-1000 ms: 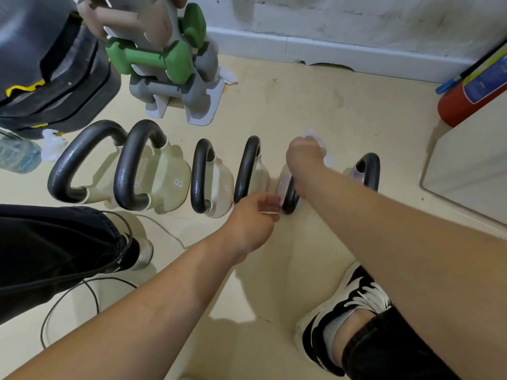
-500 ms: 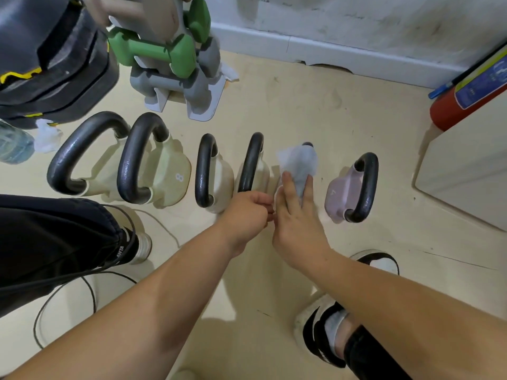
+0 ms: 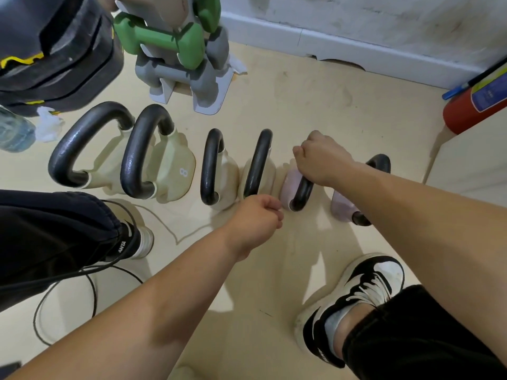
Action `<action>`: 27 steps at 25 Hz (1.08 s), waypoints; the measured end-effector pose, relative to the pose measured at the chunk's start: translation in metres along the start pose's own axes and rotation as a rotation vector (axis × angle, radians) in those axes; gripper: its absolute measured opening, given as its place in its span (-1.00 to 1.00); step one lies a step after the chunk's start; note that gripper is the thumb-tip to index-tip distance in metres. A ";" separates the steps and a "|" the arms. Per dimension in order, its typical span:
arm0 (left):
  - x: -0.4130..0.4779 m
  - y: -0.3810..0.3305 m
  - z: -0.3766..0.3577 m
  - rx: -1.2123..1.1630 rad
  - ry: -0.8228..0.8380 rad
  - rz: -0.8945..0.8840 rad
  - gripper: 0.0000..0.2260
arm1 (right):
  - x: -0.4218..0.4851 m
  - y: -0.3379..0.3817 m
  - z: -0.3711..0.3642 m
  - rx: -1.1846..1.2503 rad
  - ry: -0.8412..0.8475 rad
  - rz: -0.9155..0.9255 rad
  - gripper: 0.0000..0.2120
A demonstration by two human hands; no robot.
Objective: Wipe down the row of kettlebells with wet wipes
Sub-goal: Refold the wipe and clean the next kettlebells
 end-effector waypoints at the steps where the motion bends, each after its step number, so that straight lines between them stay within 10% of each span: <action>1: -0.001 -0.002 0.000 -0.003 -0.002 -0.004 -0.74 | -0.005 0.011 0.001 -0.093 -0.054 0.079 -0.54; 10: -0.001 0.005 -0.002 0.035 -0.063 0.016 -0.60 | -0.111 0.057 -0.047 -0.436 -0.203 0.536 -0.52; 19: -0.005 -0.002 0.007 0.005 -0.063 0.008 -0.75 | -0.003 -0.016 -0.009 0.387 -0.130 0.030 -0.55; 27: -0.014 -0.007 -0.010 -0.009 -0.032 0.016 -0.78 | -0.084 0.049 -0.030 -0.026 -0.317 0.343 -0.64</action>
Point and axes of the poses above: each hand's wrist, its own x-axis towards the middle knuckle, its own z-axis out of the back of the hand, y = z × x, the point moved 10 cm from there along x, towards the middle knuckle, and after that the axes turned 3 degrees about -y, right-handed, at the moved point
